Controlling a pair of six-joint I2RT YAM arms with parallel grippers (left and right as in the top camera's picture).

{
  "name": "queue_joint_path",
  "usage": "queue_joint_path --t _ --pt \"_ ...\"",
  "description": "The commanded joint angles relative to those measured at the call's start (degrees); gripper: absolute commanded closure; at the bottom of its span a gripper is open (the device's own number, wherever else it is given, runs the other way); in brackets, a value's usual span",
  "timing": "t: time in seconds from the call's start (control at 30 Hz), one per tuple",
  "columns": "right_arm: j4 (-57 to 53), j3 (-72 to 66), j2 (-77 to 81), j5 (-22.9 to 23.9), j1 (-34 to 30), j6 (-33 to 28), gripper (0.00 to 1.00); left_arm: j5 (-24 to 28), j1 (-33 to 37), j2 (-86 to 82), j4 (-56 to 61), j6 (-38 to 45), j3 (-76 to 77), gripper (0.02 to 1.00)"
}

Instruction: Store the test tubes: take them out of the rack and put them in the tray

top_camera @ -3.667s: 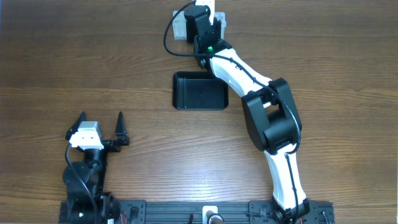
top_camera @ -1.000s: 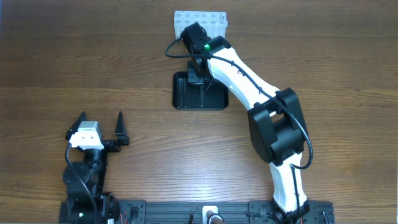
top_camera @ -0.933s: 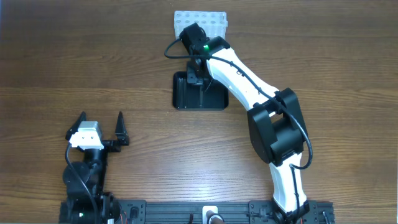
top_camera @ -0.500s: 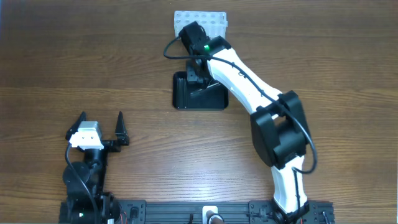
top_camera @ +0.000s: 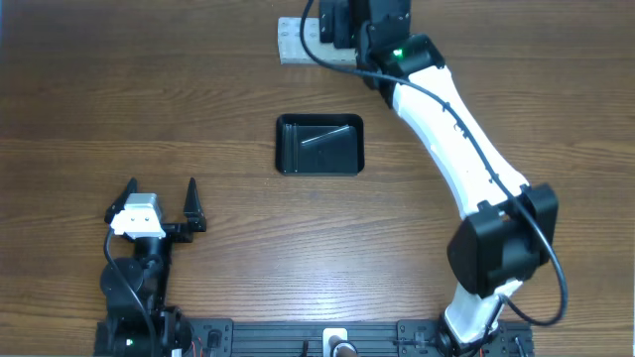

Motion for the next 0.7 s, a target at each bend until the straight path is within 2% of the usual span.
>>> queue_joint_path --t 0.03,0.4,0.7 --pt "4.7 0.0 5.8 1.2 -0.9 -4.7 0.007 0.7 0.3 -0.3 0.0 0.4 -0.3 0.02" --pt "11.6 0.0 14.3 1.5 -2.6 -4.7 0.023 0.7 0.3 -0.3 0.0 0.4 -0.3 0.018" --pt "13.7 0.0 16.9 2.3 -3.2 -4.7 0.13 0.7 0.3 -0.3 0.0 0.4 -0.3 0.018"
